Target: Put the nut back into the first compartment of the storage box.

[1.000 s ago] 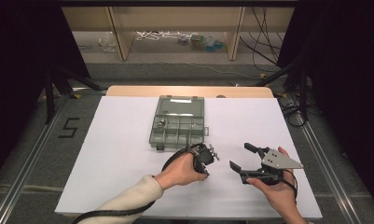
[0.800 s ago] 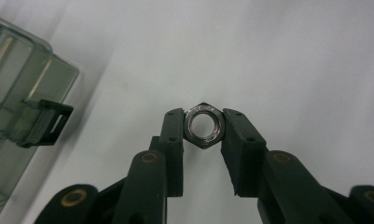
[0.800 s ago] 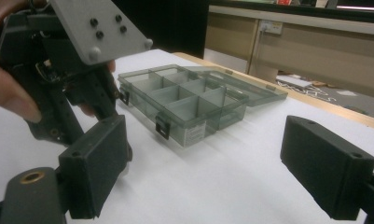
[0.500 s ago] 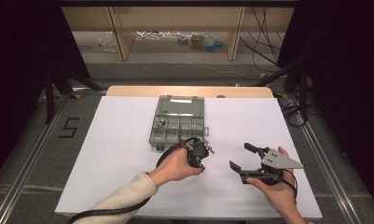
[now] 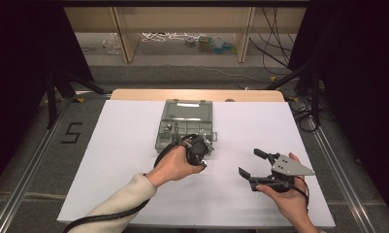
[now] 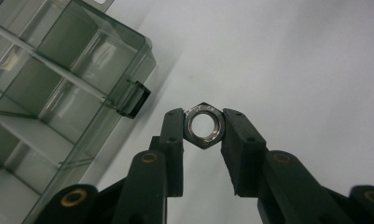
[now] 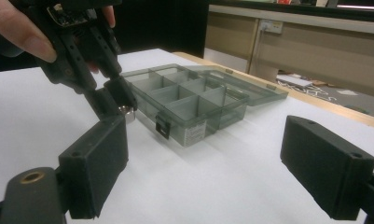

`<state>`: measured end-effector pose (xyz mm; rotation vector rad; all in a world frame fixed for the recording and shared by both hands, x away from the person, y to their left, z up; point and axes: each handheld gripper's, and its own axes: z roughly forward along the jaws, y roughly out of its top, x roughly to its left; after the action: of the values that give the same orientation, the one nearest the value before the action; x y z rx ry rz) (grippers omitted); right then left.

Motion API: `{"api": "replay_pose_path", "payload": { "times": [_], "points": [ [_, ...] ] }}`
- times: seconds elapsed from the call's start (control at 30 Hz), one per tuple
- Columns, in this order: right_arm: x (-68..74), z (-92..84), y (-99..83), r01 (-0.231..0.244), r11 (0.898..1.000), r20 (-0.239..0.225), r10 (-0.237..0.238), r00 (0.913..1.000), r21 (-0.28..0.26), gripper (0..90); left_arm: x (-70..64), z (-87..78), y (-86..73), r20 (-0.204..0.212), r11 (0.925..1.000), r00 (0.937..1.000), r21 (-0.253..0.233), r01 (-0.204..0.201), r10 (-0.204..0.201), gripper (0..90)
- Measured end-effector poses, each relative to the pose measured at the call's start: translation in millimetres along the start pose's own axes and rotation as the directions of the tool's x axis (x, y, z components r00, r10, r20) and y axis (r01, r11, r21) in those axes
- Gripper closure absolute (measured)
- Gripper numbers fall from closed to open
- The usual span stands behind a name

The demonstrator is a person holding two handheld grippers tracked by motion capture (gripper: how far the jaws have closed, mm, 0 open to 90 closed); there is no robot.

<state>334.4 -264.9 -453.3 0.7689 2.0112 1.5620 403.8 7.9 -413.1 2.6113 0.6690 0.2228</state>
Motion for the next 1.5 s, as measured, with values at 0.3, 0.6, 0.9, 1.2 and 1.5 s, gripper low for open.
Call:
{"api": "replay_pose_path", "payload": {
  "times": [0.3, 0.6, 0.9, 1.2, 1.5],
  "points": [
    [-0.3, -0.3, 0.0, 0.0, 1.0, -0.005, 0.0, 1.0, 0.004, 15.8, 5.7, -3.9, -4.7, -0.01, 0.9996, 0.9996, -0.004, 0.027, -0.027, 70.3],
    [-0.5, -0.2, -0.2, -0.003, 1.0, -0.008, 0.003, 1.0, 0.004, 15.8, 16.6, -12.3, -5.9, -0.025, 0.998, 0.9978, -0.019, 0.06, -0.061, 70.3],
    [-1.1, 1.1, -0.5, 0.018, 1.0, 0.016, -0.018, 0.9997, -0.017, 15.8, 34.9, -18.5, -9.7, -0.053, 0.996, 0.9952, -0.037, 0.081, -0.083, 70.3],
    [-0.2, -0.1, -0.1, -0.003, 1.0, -0.009, 0.003, 1.0, 0.001, 15.8, 53.8, -23.8, -13.0, -0.085, 0.9959, 0.9924, -0.024, 0.088, -0.089, 70.3],
    [-0.2, 0.0, -0.1, -0.003, 1.0, -0.01, 0.003, 0.9999, 0.001, 15.8, 67.4, -27.4, -14.0, -0.109, 0.9931, 0.9872, -0.03, 0.113, -0.116, 70.3]
  ]
}}
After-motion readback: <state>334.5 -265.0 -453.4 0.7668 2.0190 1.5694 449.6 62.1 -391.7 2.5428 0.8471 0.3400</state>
